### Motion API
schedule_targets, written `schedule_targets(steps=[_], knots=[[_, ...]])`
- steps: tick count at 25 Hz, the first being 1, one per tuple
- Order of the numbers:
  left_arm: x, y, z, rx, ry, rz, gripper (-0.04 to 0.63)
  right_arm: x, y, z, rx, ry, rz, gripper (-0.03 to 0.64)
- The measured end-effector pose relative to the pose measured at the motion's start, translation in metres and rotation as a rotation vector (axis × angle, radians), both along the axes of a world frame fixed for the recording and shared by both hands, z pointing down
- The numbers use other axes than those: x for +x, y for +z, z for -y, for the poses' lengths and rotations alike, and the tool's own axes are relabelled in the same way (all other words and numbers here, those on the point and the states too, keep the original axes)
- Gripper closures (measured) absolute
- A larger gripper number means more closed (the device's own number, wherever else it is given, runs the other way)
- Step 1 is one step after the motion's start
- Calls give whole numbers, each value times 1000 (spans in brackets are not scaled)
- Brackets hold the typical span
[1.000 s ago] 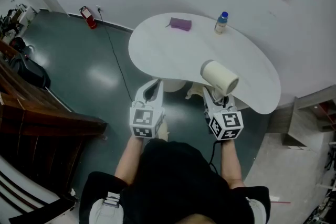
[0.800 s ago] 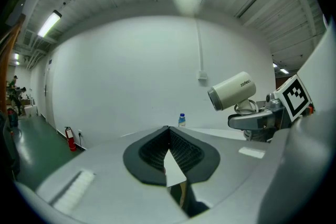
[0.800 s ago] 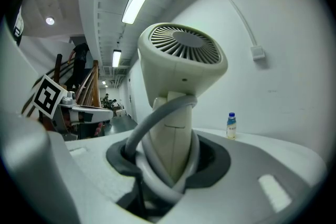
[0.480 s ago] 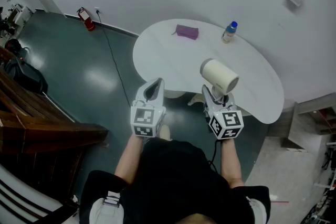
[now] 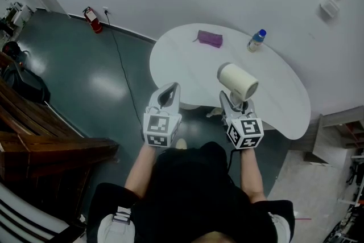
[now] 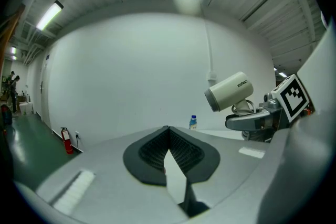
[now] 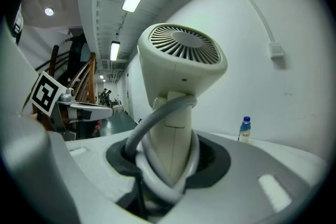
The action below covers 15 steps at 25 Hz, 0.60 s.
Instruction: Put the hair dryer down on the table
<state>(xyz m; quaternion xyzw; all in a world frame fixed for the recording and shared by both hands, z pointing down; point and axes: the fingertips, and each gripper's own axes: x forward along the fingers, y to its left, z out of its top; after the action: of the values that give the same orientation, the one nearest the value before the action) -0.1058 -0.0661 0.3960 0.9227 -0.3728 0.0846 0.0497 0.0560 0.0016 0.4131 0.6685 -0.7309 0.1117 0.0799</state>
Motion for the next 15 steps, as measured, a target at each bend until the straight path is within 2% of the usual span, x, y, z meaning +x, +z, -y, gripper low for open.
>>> schedule_targets(steps=[7, 15], knots=[[-3, 5, 29, -12, -21, -5, 591, -2, 8, 34, -20, -25, -1, 428], [24, 19, 65, -30, -57, -6, 591, 23, 18, 81, -39, -76, -15, 428]])
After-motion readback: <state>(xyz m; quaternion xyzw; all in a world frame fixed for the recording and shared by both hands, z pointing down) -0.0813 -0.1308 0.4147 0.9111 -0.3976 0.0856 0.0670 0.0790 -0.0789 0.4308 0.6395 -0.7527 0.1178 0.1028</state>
